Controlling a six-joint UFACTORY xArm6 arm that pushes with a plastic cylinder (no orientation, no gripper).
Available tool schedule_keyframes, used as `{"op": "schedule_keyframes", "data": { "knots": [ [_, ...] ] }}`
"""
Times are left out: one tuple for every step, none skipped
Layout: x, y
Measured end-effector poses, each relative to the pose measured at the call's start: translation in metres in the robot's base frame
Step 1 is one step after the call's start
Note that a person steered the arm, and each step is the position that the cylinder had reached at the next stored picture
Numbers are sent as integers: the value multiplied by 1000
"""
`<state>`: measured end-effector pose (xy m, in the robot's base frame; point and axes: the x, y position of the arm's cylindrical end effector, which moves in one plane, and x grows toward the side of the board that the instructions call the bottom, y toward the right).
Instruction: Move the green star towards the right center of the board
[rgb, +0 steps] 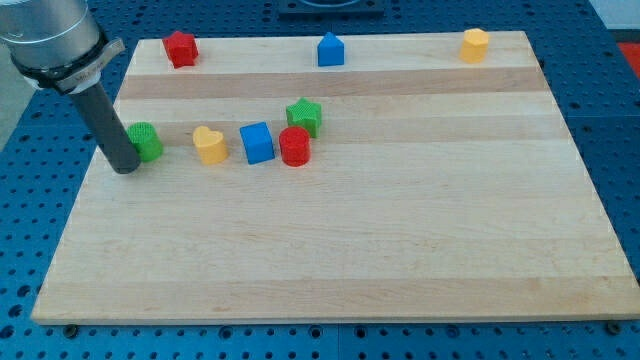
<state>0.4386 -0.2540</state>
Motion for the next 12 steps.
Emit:
{"op": "schedule_keyframes", "data": {
  "knots": [
    [1, -5],
    [4, -8],
    [4, -8],
    [4, 0],
    [4, 22],
    [4, 46],
    [3, 64],
    [-5, 77],
    [-23, 80],
    [-39, 92],
    [-49, 125],
    [-55, 162]
  ]
}}
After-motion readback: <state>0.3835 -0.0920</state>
